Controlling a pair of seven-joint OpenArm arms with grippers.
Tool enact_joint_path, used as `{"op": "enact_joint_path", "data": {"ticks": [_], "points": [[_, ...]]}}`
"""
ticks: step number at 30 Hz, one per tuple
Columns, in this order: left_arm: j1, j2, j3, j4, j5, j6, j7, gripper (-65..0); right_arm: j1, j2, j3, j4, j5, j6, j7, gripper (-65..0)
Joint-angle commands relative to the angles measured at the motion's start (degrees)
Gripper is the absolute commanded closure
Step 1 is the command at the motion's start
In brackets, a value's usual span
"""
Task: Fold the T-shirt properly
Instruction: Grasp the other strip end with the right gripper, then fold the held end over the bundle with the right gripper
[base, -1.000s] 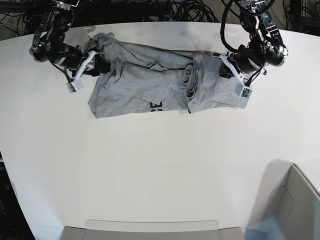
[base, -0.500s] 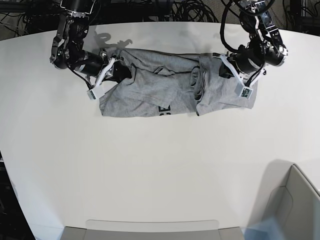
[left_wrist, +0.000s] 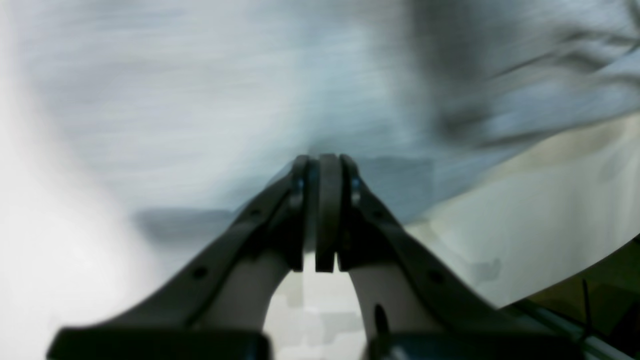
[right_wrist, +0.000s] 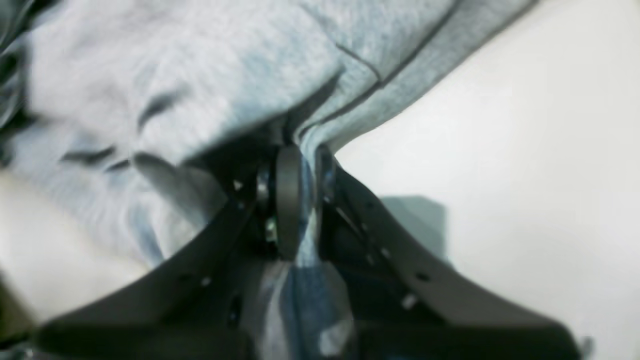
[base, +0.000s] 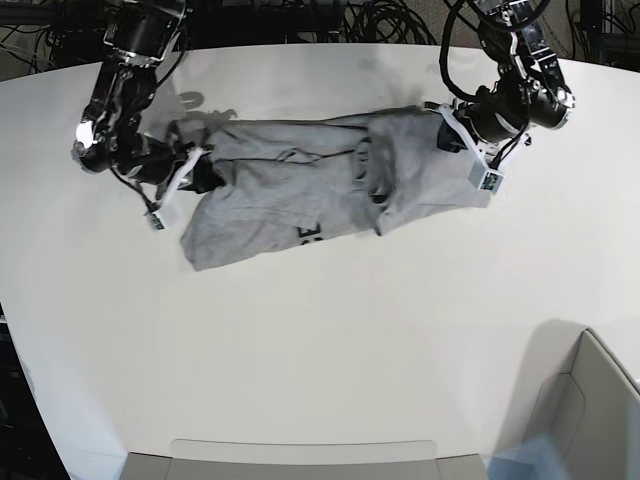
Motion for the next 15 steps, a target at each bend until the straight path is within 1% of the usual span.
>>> {"op": "enact_joint_path", "data": {"ticks": [1, 2, 5, 8, 10, 11, 13, 15], "points": [[-0.33, 0.29, -0.13, 1.14, -1.80, -0.08, -0.53, -3.1, 0.91, 1.49, 0.60, 0.35, -0.02, 0.89, -0.27, 0.0], [-0.33, 0.29, -0.13, 1.14, -3.03, -0.08, -0.53, -3.1, 1.53, 2.98, 1.13, -0.18, -0.02, 0.89, -0.27, 0.0], [-0.33, 0.29, -0.57, 1.14, -6.19, -0.08, -0.53, -3.1, 2.85, 5.97, 3.59, -2.29, -0.11, 0.89, -0.27, 0.0], [0.47, 0.02, -0.66, 1.14, -6.81, -0.08, -0.53, -3.1, 3.11, 8.43, 5.62, -2.55, -0.11, 0.89, -0.27, 0.0], [0.91, -0.06, -0.66, 1.14, -6.81, -0.08, -0.53, -3.1, 3.11, 9.58, 5.79, -1.93, -0.02, 0.58, -0.27, 0.0], [0.99, -0.06, -0.66, 1.14, -6.81, -0.08, -0.53, -3.1, 3.11, 10.19, 5.62, -0.88, -0.02, -0.56, -0.27, 0.0], [1.96, -0.86, -0.83, 1.14, -6.81, -0.08, -0.53, -3.1, 2.67, 10.19, 5.35, 2.81, -0.02, -1.71, -0.27, 0.0], [2.66, -1.65, -0.83, 1.14, -6.81, -0.08, -0.53, -3.1, 2.32, 10.10, 3.42, 7.47, -0.02, -2.15, -0.80, 0.0]]}}
